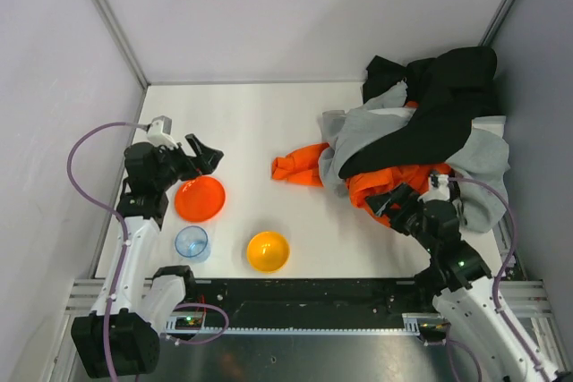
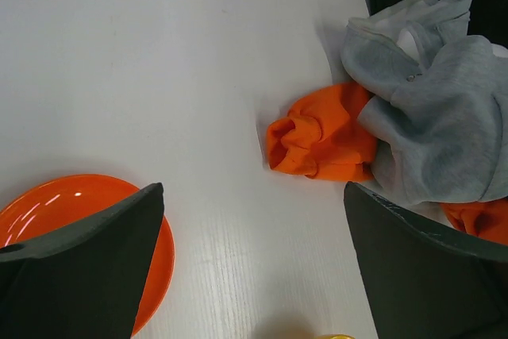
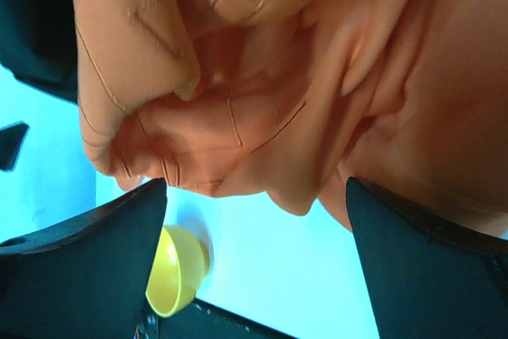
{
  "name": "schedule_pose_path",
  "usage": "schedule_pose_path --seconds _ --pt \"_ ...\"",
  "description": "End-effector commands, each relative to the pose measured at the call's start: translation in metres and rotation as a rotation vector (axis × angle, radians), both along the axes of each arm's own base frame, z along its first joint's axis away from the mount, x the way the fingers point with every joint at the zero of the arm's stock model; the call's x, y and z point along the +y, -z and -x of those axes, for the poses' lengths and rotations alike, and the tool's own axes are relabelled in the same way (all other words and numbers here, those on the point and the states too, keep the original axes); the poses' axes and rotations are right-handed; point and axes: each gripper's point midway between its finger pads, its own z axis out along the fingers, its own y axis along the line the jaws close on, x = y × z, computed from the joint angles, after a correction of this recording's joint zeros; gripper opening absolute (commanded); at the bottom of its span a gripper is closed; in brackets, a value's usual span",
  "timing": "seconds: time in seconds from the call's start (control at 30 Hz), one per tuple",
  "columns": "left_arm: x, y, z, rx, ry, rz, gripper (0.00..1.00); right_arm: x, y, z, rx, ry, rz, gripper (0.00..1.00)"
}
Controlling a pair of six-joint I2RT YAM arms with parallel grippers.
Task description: Pick out a specific cloth from the pile
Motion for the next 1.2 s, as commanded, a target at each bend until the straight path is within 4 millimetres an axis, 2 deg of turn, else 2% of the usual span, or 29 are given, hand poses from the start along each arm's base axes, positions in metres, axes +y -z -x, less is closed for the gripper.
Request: schedule_pose_path --seconds 0.0,0.13,0.3,0.57,0.67,0.83,0.97,1.17 --pt "0.004 -0.008 0.000 -0.016 -0.009 -0.004 1.00 0.013 -0.032 -0.013 -0.066 0.059 -0.018 0.99" --pt "0.007 -0.008 0.000 -0.018 -0.028 -0.011 1.00 0.033 -0.047 -0.010 -0.126 0.012 0.055 0.99" --pt "0.010 -0.003 -0.001 0.000 -0.040 -0.011 1.00 0.043 -0.056 -0.009 -0.125 -0.012 0.163 0.99" --pt "0.006 0.005 -0.004 0.039 -0.015 0.004 1.00 0.052 -0.072 -0.029 -0.124 0.009 0.479 0.99" --pt "0.005 0.006 -0.004 0.040 -0.011 0.005 1.00 0.054 -0.077 -0.039 -0.112 0.035 0.545 0.99" --pt "0.004 0.007 -0.004 0.048 -0.001 0.012 1.00 0.052 -0.068 -0.055 -0.049 0.044 0.558 0.99" --pt "0.001 0.008 -0.004 0.056 0.014 0.022 1.00 0.054 -0.057 -0.060 -0.003 0.011 0.543 0.99" --pt "-0.001 0.011 -0.005 0.070 0.027 0.031 1.00 0.077 -0.053 -0.066 -0.016 -0.079 0.511 0.99"
